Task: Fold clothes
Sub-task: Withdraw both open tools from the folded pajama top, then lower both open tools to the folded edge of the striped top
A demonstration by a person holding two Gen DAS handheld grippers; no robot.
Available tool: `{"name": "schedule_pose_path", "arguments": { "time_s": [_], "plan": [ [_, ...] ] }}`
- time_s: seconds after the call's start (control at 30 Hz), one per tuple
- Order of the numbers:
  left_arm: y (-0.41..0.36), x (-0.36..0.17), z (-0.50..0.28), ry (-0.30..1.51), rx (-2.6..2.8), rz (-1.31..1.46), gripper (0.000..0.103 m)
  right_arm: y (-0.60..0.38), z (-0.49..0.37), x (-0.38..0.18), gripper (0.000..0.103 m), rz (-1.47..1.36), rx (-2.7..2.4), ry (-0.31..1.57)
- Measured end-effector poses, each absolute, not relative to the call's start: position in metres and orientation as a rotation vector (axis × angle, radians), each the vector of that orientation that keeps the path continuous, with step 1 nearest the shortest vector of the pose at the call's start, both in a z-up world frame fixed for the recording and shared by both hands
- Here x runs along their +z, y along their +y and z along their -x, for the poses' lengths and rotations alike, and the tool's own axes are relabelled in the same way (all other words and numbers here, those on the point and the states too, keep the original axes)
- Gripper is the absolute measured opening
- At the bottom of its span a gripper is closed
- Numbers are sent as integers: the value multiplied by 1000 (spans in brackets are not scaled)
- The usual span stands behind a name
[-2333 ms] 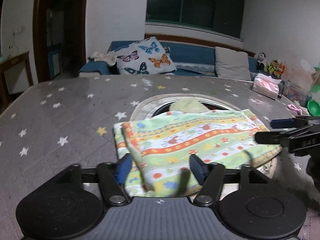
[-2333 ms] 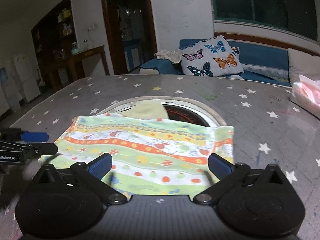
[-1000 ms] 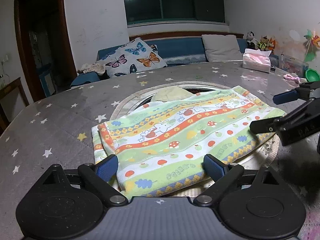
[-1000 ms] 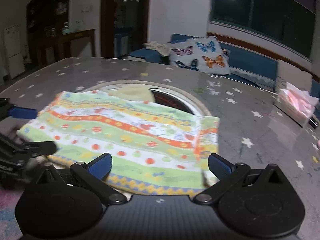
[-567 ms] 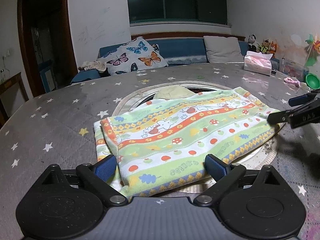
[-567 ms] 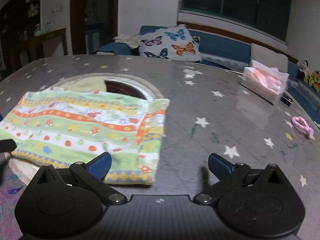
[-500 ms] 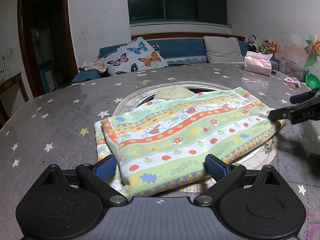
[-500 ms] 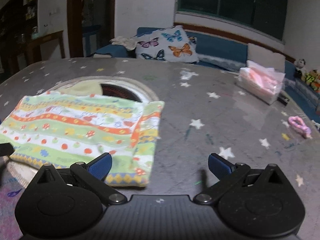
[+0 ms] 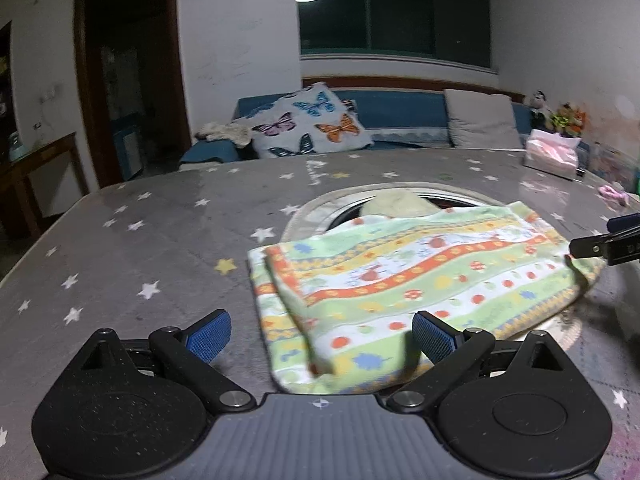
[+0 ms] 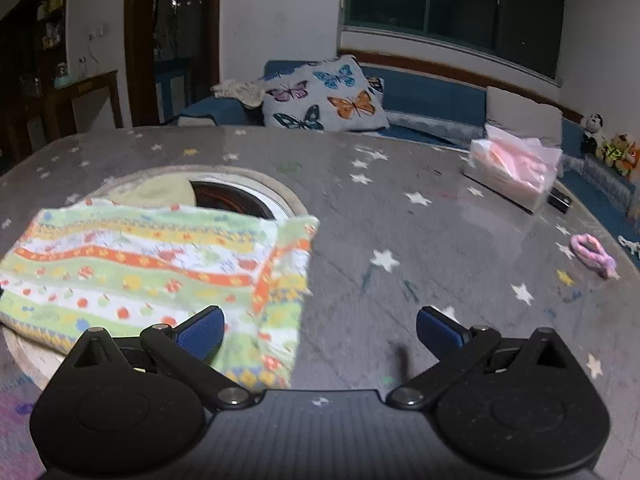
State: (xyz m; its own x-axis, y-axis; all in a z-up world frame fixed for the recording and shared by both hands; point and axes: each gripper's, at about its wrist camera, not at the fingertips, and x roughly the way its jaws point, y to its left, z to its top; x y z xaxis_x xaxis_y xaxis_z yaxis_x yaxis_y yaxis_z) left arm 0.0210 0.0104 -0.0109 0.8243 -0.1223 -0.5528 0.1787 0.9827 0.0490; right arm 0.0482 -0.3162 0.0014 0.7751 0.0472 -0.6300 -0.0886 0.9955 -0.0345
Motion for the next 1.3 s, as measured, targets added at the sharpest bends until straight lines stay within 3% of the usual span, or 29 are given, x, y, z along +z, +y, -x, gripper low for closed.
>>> {"name": "schedule_pose_path", "arguments": {
  "time_s": [0.77,1.3],
  "plan": [
    [49,-17,-23,641,-62,-39,101,-315,-69,-11,103,69,82,748],
    [34,-1,-100,661,-47,-36,103,-298,-141,-3,103,54,83,753]
  ]
}}
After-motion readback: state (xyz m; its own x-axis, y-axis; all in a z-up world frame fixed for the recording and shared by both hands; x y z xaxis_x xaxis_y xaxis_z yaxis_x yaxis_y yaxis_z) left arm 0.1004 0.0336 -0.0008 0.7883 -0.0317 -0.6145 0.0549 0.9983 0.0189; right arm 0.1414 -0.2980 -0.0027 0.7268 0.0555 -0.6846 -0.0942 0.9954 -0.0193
